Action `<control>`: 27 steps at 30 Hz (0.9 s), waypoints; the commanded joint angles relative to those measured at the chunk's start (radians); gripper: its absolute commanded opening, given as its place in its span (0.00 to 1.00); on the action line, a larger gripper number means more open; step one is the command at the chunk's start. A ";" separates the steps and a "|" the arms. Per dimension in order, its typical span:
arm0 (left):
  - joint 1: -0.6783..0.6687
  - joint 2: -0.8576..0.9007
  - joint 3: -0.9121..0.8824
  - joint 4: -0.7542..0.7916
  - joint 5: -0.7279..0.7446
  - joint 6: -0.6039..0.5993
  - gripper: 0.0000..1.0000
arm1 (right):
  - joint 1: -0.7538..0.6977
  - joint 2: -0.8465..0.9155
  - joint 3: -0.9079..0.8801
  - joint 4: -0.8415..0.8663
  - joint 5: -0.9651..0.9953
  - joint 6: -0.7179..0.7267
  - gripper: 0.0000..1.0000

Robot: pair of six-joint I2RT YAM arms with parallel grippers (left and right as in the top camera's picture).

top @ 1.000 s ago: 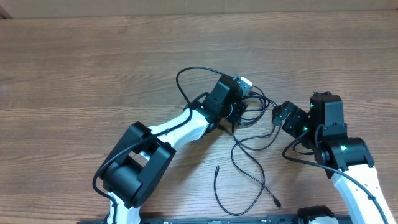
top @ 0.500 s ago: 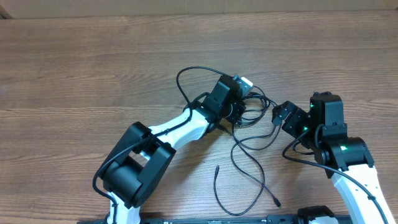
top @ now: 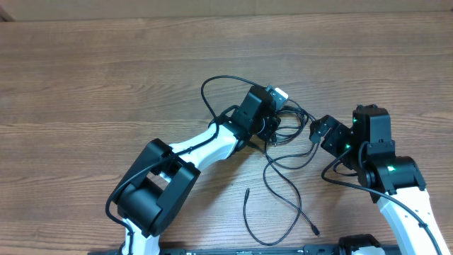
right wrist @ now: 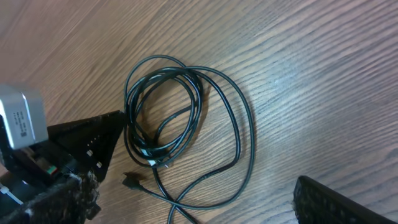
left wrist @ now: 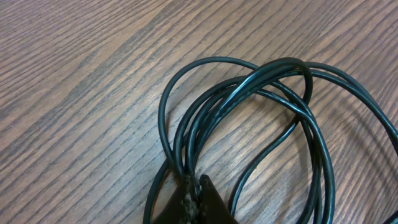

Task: Untangle cables

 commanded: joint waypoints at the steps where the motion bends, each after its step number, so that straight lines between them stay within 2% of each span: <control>1: -0.010 -0.004 0.013 0.021 -0.004 -0.009 0.04 | -0.002 -0.003 0.007 -0.005 0.014 -0.009 1.00; 9: -0.006 -0.151 0.018 -0.023 0.009 -0.055 0.04 | -0.002 -0.036 0.008 -0.009 -0.020 -0.023 1.00; 10: -0.006 -0.160 0.018 -0.034 0.008 -0.055 0.07 | -0.002 -0.040 0.008 -0.009 -0.020 -0.023 1.00; 11: -0.006 -0.162 0.018 -0.041 0.005 -0.056 0.16 | -0.002 -0.044 0.008 -0.009 -0.021 -0.023 1.00; 12: -0.006 -0.161 0.018 -0.052 0.005 -0.058 0.31 | -0.002 -0.047 0.008 -0.009 -0.021 -0.023 1.00; 17: -0.006 -0.117 0.018 -0.066 -0.008 -0.043 0.60 | -0.002 -0.049 0.008 -0.002 -0.050 -0.023 1.00; 18: -0.006 -0.100 0.018 -0.061 -0.010 -0.026 0.73 | -0.002 -0.049 0.008 0.000 -0.050 -0.023 1.00; 21: -0.006 -0.040 0.018 -0.037 -0.022 -0.005 0.78 | -0.002 -0.049 0.008 0.000 -0.049 -0.023 1.00; 27: -0.006 0.047 0.018 0.014 -0.026 -0.005 0.78 | -0.002 -0.049 0.008 0.007 -0.049 -0.023 1.00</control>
